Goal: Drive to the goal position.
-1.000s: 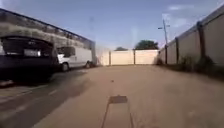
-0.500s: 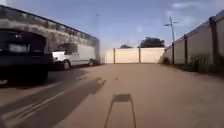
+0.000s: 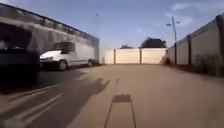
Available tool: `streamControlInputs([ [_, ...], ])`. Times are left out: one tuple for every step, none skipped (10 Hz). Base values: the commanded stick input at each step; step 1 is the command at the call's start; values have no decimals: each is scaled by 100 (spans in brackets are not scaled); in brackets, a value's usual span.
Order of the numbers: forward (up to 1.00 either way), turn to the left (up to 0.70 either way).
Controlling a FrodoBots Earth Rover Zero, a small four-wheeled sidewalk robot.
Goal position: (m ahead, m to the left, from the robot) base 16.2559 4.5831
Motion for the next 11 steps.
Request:
streamControlInputs([
  [100,0],
  [100,-15],
  [100,-21],
  [100,-4],
  [100,0],
  [100,0],
  [100,0],
  [100,0],
  [100,0],
  [100,0],
  [100,0],
])
